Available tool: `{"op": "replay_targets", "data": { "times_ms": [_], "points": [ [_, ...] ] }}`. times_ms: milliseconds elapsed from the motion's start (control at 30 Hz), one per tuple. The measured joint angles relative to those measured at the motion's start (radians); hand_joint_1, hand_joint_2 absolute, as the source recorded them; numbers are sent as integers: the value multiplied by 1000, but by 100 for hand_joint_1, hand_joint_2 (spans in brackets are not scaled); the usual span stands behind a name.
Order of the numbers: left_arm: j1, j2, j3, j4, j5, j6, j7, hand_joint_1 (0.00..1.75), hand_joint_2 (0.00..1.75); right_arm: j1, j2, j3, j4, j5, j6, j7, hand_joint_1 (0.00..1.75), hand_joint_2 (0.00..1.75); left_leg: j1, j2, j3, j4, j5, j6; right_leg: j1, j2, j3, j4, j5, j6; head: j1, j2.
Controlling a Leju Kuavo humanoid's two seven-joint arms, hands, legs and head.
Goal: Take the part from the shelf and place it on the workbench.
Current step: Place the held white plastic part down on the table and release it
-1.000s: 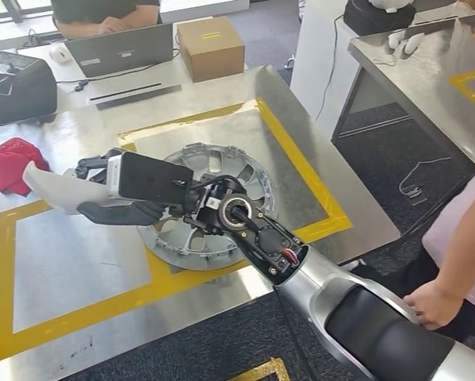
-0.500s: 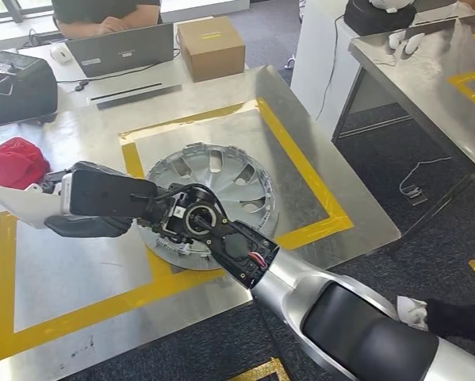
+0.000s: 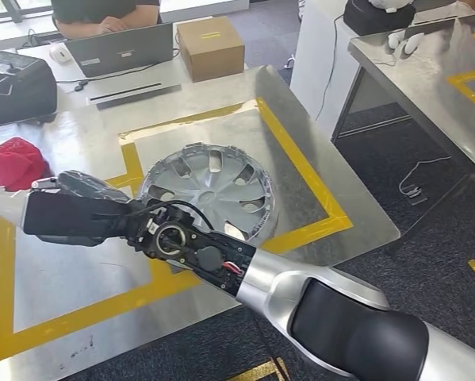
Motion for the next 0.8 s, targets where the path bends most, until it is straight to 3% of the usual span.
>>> {"op": "replay_targets", "data": {
  "times_ms": [367, 800],
  "points": [
    [-3, -5, 0, 0, -4, 1, -1, 0, 175, -23, 2, 159, 53, 2, -27, 14, 175, 175, 0, 0, 0, 0, 0, 0, 0, 0, 0, 0, 0, 0, 0, 0],
    [-24, -27, -1, 0, -32, 5, -1, 0, 175, -17, 2, 279, 131, 188, -178, 80, 175, 175, 0, 1, 1, 0, 0, 0, 0, 0, 0, 0, 0, 0, 0, 0]
  ]
}}
